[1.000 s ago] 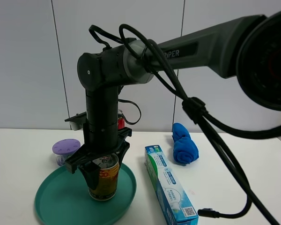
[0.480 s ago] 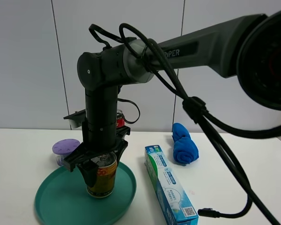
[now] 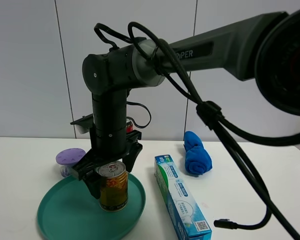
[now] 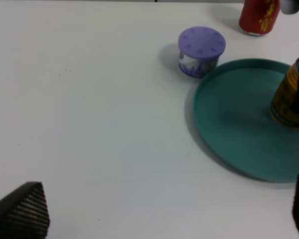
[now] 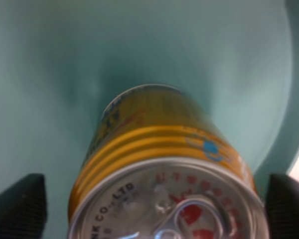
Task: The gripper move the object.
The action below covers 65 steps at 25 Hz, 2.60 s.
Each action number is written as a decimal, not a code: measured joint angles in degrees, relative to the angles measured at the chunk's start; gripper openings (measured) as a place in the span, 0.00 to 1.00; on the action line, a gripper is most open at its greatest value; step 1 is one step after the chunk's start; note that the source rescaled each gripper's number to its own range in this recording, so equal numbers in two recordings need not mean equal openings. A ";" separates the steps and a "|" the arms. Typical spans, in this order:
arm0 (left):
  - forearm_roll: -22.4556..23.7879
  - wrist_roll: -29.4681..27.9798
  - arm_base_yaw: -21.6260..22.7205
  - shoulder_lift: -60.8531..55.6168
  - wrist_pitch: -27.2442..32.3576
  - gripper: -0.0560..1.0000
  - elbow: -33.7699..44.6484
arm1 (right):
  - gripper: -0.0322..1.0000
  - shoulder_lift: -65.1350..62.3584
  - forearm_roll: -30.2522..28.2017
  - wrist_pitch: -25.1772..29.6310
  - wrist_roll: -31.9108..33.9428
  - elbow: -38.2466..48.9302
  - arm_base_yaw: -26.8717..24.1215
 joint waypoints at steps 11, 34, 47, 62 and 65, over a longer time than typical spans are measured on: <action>0.00 0.00 0.00 0.00 0.00 1.00 0.00 | 0.79 -6.63 1.08 1.58 3.01 0.00 0.00; 0.00 0.00 0.00 0.00 0.00 1.00 0.00 | 0.79 -41.27 -11.06 2.00 7.48 0.00 -0.20; 0.00 0.00 0.00 0.00 0.00 1.00 0.00 | 0.79 -44.06 -18.79 2.00 7.03 0.00 -21.64; 0.00 0.00 0.00 0.00 0.00 1.00 0.00 | 0.79 -54.05 -13.78 2.02 7.02 -0.04 -54.31; 0.00 0.00 0.00 0.00 0.00 1.00 0.00 | 0.79 -57.29 -13.65 2.02 7.02 0.62 -56.03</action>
